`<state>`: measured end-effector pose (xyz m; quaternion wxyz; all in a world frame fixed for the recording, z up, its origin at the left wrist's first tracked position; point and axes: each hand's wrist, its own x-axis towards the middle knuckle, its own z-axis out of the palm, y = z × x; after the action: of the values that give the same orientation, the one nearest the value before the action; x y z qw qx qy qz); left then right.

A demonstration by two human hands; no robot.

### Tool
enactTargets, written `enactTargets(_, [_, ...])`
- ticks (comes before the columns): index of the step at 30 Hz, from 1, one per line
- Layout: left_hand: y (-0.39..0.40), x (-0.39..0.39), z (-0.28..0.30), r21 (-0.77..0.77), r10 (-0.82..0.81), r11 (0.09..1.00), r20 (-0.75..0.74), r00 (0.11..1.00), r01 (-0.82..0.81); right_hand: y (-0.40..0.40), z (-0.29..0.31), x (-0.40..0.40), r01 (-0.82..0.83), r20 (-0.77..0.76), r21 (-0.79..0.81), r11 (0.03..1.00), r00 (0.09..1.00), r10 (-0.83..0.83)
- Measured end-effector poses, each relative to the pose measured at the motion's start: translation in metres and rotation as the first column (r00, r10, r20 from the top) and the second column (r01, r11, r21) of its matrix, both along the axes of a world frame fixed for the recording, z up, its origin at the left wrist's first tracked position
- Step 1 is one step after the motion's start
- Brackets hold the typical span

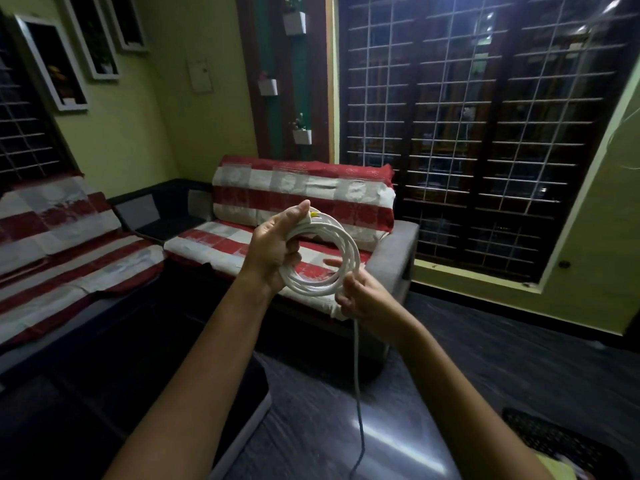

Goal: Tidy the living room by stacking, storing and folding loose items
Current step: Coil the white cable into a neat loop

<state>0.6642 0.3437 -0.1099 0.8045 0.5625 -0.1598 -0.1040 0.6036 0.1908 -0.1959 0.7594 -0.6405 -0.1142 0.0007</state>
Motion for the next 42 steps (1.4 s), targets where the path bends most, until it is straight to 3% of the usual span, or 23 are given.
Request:
enactTargets(4, [-0.003,0.0,-0.013,-0.115,0.167,0.978,-0.07,0.984,-0.174,0.017,0.003,-0.003,0.102,0.08,0.195,0.976,0.99,-0.12])
enactTargets(8, [-0.009,-0.008,-0.035,-0.152,0.368,0.916,-0.052,0.928,-0.371,0.031,0.004,0.002,0.266,0.111,0.158,0.951,0.952,-0.285])
enactTargets(10, [-0.013,-0.01,-0.048,-0.152,0.427,0.889,-0.063,0.902,-0.431,0.038,0.005,0.005,0.309,0.079,0.262,0.914,0.937,-0.339])
enactTargets(12, [-0.014,-0.012,-0.058,-0.151,0.408,0.896,-0.093,0.908,-0.418,0.041,0.007,0.008,0.311,0.056,0.357,0.881,0.934,-0.353])
enactTargets(14, [-0.008,-0.01,-0.065,-0.185,0.279,0.937,-0.114,0.953,-0.296,0.036,0.01,0.011,0.299,0.063,0.351,0.887,0.938,-0.341])
enactTargets(16, [0.006,-0.007,-0.069,-0.202,0.088,0.973,-0.135,0.987,-0.114,0.026,0.013,0.015,0.263,0.076,0.287,0.921,0.952,-0.296])
enactTargets(18, [0.021,-0.006,-0.074,-0.096,-0.023,0.995,-0.157,0.987,0.008,0.016,0.014,0.018,0.193,0.077,0.2,0.961,0.974,-0.212])
enactTargets(20, [0.033,-0.004,-0.074,0.123,0.034,0.992,-0.071,0.997,-0.025,0.005,0.02,0.02,0.113,0.06,0.067,0.991,0.991,-0.117])
enactTargets(22, [0.041,0.002,-0.069,0.265,0.073,0.958,0.14,0.987,-0.109,-0.003,0.028,0.023,-0.016,0.018,-0.165,0.986,1.0,0.019])
enactTargets(24, [0.039,0.005,-0.059,0.396,-0.065,0.917,0.263,0.962,-0.046,-0.003,0.041,0.023,-0.174,-0.03,-0.442,0.88,0.983,0.18])
enactTargets(26, [0.029,0.001,-0.051,0.531,-0.248,0.844,0.258,0.934,0.077,0.004,0.049,0.025,-0.254,-0.068,-0.59,0.766,0.961,0.266])
enactTargets(28, [0.019,-0.005,-0.052,0.569,-0.324,0.806,0.194,0.926,0.163,0.007,0.054,0.028,-0.251,-0.072,-0.648,0.719,0.96,0.269])
enactTargets(31, [0.016,-0.011,-0.061,0.565,-0.315,0.797,0.091,0.945,0.211,0.002,0.049,0.033,-0.137,-0.03,-0.794,0.592,0.982,0.188])
enactTargets(33, [0.019,-0.011,-0.06,0.66,-0.29,0.73,0.058,0.955,0.181,-0.001,0.04,0.037,-0.062,-0.008,-0.842,0.535,0.995,0.102])
enactTargets(35, [0.021,-0.009,-0.054,0.764,-0.277,0.627,0.033,0.96,0.154,-0.001,0.033,0.035,-0.091,-0.06,-0.829,0.553,0.995,0.073])
enactTargets(37, [0.022,-0.009,-0.05,0.83,-0.31,0.535,0.017,0.951,0.159,0.003,0.031,0.03,-0.2,-0.188,-0.81,0.55,0.979,0.079])
enactTargets(42, [0.022,-0.011,-0.041,0.907,-0.355,0.403,0.032,0.935,0.122,0.001,0.039,0.02,-0.466,-0.474,-0.713,0.524,0.871,0.13])
